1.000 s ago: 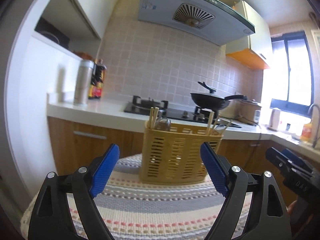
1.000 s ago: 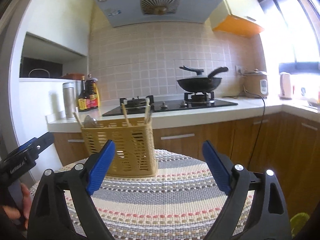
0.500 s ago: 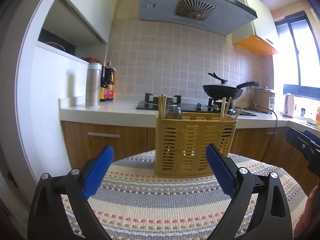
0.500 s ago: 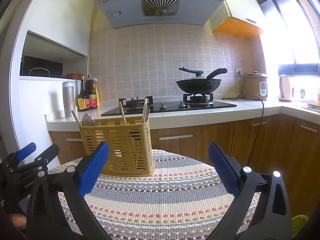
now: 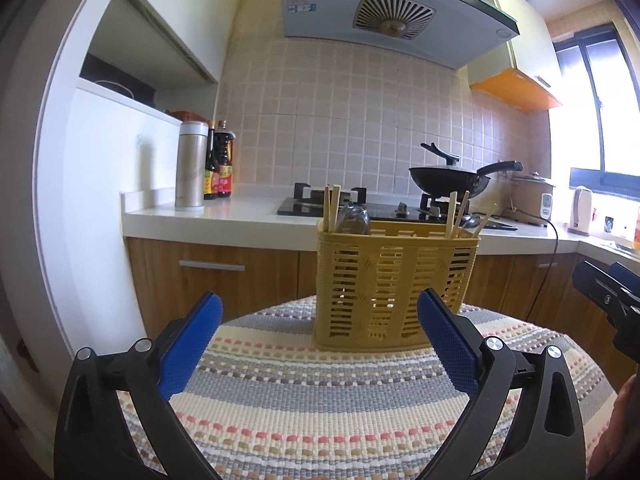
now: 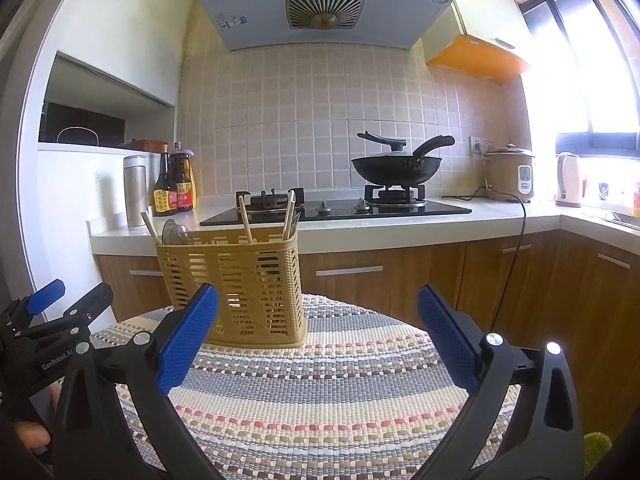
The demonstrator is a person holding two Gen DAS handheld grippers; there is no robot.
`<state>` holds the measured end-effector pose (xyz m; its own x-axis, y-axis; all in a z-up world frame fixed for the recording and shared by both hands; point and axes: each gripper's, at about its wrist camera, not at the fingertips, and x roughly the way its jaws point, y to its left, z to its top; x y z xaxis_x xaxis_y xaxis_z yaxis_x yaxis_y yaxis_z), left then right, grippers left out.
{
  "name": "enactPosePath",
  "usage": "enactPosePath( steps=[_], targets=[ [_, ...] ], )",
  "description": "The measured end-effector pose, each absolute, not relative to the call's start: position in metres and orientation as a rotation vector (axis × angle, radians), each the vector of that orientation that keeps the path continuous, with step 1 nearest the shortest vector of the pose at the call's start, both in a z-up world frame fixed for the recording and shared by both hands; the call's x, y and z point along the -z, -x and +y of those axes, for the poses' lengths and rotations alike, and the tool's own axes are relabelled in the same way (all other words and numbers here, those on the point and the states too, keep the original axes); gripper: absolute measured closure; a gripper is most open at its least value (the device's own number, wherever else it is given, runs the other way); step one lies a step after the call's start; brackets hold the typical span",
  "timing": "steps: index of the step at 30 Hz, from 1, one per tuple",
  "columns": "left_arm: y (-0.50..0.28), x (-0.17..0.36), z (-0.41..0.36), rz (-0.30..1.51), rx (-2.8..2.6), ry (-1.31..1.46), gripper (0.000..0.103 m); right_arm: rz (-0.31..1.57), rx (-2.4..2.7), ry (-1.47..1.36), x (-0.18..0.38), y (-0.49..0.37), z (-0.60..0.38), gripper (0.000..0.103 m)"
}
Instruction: Organize utensils
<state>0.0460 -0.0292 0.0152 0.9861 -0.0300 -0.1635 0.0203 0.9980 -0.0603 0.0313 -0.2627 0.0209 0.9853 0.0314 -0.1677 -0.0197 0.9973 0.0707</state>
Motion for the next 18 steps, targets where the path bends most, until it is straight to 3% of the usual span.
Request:
enactPosePath(
  steps=[18],
  targets=[
    [-0.052, -0.011, -0.032, 0.216, 0.024, 0.036, 0.008, 0.231, -0.021, -0.054, -0.014, -0.043, -0.258, 0.008]
  ],
)
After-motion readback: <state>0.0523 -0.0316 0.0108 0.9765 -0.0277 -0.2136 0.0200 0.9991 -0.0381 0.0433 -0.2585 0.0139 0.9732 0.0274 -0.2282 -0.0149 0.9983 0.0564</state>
